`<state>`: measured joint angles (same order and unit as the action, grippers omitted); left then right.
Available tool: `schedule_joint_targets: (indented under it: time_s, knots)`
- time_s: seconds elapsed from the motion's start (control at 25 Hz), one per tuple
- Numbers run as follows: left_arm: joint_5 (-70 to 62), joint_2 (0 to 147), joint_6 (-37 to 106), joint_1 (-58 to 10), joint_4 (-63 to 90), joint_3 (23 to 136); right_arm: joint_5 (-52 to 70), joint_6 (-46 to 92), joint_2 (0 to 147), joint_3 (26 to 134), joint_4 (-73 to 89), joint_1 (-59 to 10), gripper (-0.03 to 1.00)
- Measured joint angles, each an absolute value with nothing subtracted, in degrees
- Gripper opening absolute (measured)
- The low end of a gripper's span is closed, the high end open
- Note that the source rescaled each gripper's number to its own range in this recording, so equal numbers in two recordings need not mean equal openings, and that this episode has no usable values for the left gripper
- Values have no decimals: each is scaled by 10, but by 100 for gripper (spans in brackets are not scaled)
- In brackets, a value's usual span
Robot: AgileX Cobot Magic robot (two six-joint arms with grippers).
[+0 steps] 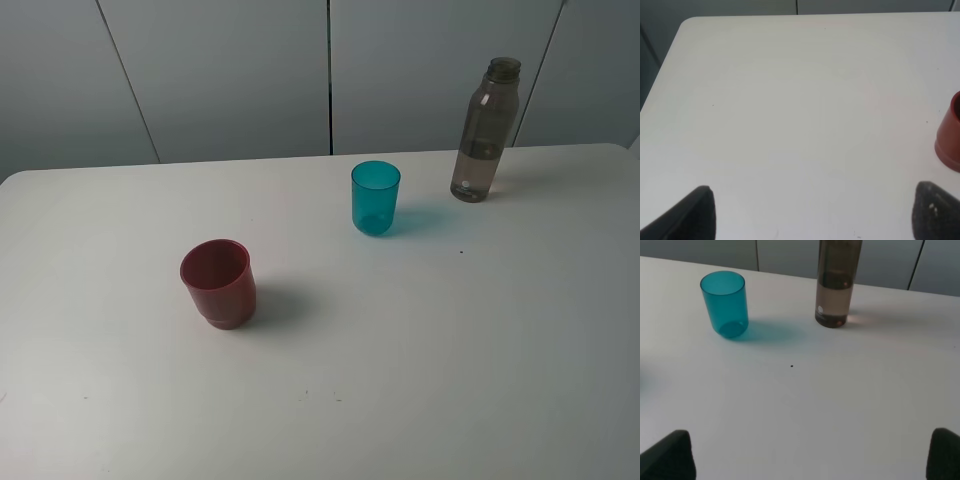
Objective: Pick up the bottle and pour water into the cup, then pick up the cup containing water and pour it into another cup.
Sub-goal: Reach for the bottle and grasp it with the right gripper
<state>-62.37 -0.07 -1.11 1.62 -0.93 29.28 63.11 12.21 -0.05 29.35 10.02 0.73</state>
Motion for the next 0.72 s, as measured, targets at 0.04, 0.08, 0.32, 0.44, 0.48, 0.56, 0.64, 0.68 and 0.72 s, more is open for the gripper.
schedule_joint_targets:
  time_s: [0.04,0.08,0.32,0.44,0.48,0.56,0.64,0.68,0.72]
  knots:
    - [-624,-1,-11,16,-9,293,631,122,-1,294,100,7,99]
    - [-624,-1,-11,16,-9,293,631,122,-1,294,100,7,99]
    - [-624,-1,-11,16,-9,293,631,122,-1,294,100,7,99]
    - [-624,-1,-11,16,-9,293,631,122,-1,294,100,7,99]
    - [-624,-1,-11,16,-9,293,631,122,-1,294,100,7,99]
    - [-624,-1,-11,16,-9,293,631,122,-1,294,100,7,99]
    - [-624,-1,-11,16,-9,293,631,121,-1,294,100,7,99]
    - [-624,-1,-11,16,-9,293,631,121,-1,294,100,7,99]
    - [-624,-1,-11,16,-9,293,631,121,-1,294,100,7,99]
